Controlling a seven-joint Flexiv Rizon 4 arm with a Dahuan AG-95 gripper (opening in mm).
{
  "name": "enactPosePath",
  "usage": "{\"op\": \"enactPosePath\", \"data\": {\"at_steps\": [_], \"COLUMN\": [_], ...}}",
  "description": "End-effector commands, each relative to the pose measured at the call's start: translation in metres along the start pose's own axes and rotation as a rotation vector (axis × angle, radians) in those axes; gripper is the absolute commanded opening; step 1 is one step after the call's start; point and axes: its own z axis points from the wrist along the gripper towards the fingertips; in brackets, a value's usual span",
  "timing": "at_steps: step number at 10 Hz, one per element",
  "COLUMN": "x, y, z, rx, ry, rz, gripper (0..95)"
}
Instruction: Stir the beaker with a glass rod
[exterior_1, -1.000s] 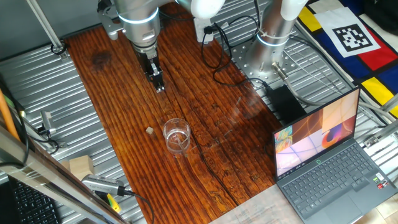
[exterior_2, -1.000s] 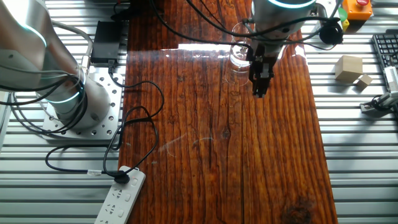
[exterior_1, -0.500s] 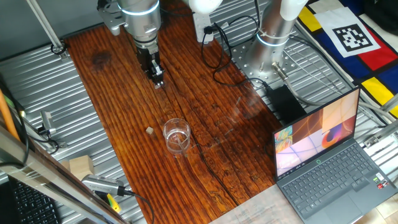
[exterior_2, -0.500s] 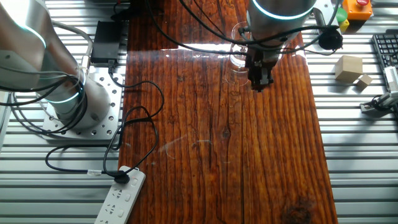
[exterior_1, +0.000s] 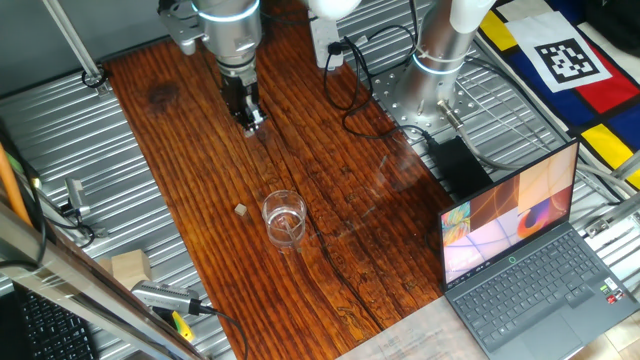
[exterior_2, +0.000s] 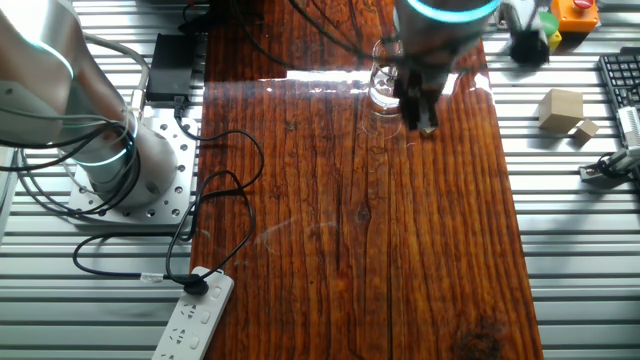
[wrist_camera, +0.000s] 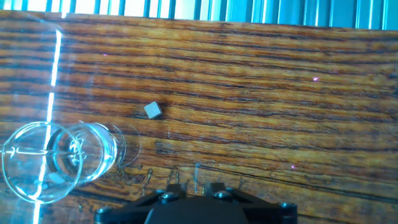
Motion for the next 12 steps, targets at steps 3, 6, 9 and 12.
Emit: {"op": "enactPosePath", "data": {"at_steps": [3,6,9,12], "x": [-0.0136,-0.0106,-0.0105,-0.0105], "y": [0.0099,0.0085,0.0085,0.0085], "z": [0.0041,0.0041,0.0041,0.0041], "rx": [0.003,0.015,0.026,0.020], "ry": [-0.027,-0.038,-0.030,-0.048], "rz": [-0.024,-0.042,-0.034,-0.052], "gripper": [0.0,0.0,0.0,0.0]}}
